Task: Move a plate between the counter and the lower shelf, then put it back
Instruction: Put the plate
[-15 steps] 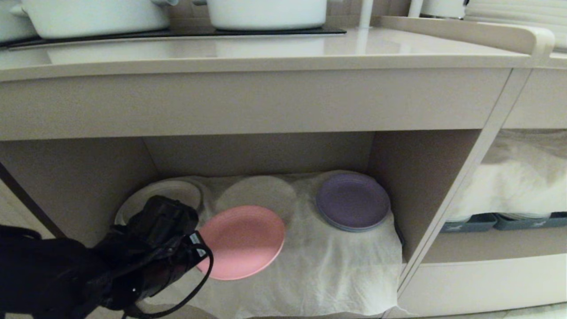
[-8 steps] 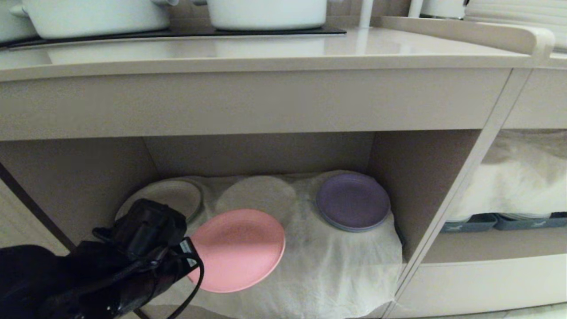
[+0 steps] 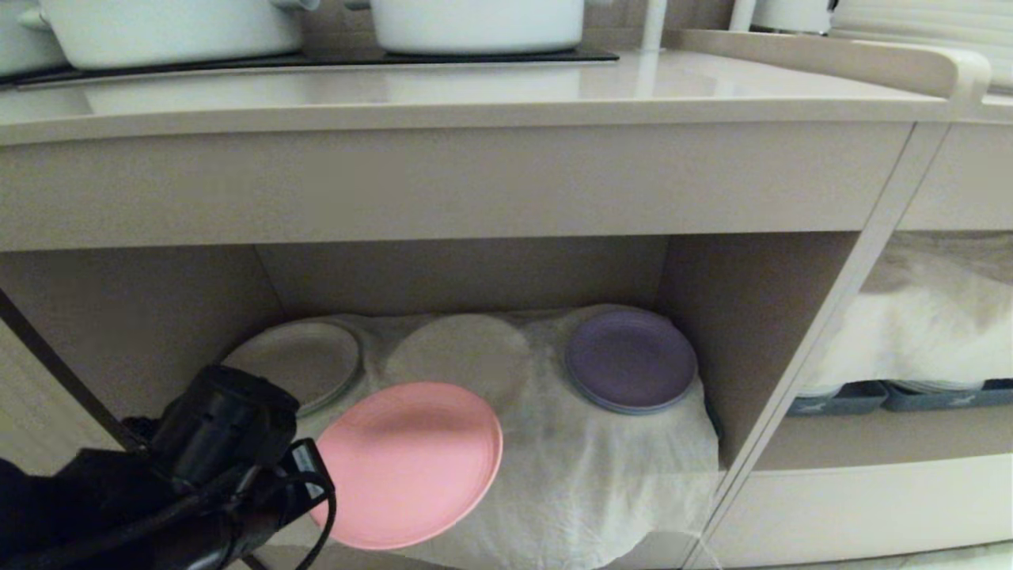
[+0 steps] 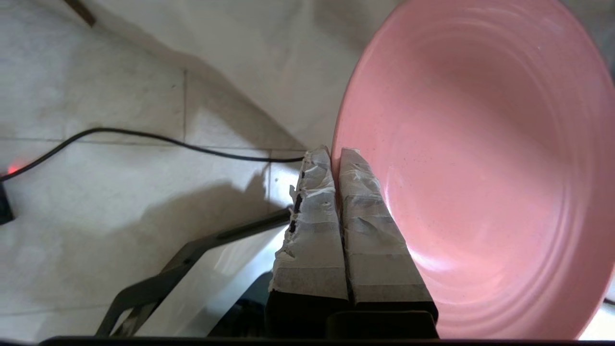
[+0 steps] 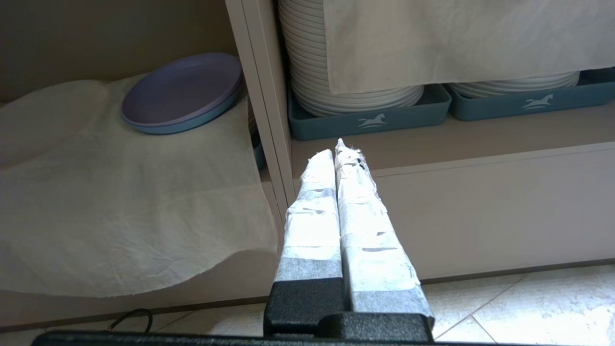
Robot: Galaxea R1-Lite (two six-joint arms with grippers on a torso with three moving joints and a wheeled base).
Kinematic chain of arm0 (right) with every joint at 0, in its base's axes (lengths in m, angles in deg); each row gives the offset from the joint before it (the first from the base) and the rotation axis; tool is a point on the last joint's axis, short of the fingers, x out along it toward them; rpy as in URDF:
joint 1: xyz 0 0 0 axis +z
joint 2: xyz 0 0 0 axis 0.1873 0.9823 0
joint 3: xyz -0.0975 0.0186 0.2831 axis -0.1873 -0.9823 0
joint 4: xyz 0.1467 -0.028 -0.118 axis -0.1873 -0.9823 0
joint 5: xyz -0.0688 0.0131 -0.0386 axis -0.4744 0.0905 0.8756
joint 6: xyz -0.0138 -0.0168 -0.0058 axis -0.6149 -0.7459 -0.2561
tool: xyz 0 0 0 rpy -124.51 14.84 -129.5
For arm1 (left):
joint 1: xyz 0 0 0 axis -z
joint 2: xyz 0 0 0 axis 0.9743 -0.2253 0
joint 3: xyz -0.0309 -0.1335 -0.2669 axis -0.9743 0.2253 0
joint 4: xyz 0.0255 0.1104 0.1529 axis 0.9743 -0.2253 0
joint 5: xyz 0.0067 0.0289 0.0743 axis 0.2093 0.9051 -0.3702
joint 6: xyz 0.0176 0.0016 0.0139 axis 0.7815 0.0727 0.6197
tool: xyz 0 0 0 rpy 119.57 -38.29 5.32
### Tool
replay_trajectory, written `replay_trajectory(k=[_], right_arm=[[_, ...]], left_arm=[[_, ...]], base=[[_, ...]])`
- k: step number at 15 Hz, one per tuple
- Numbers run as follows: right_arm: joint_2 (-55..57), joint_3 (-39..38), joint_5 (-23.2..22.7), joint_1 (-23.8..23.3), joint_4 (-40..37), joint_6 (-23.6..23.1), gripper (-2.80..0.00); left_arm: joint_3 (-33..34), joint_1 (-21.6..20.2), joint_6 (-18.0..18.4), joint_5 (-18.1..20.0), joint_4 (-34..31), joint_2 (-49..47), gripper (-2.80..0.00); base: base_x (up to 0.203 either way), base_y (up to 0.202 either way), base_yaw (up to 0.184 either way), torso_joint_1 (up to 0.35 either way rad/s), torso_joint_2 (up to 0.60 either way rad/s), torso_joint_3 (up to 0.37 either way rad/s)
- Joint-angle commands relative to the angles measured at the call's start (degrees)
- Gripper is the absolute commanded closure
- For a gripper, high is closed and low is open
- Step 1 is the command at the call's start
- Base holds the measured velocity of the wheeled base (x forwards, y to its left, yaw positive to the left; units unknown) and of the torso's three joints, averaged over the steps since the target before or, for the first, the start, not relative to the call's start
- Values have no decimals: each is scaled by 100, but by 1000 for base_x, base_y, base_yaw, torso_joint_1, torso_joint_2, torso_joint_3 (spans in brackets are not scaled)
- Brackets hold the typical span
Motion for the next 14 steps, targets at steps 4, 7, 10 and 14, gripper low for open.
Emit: replay_trajectory(k=[4,7,10,14], right_arm=[[0,0,1,0,2,2,0],[0,0,1,0,2,2,0],[0,0,1,0,2,2,0],[0,0,1,0,2,2,0]], left_arm=[[-3,13,-103,-109,-550,592,0],[268,24,-99,-193,-821,935,0],[414,45,-121,-269,-887,1196,0],[485,54,-121,-313,-1239,1465,0]], base=[[0,0,0,0,0,0],[0,0,0,0,0,0],[0,0,0,0,0,0],[0,0,0,0,0,0]])
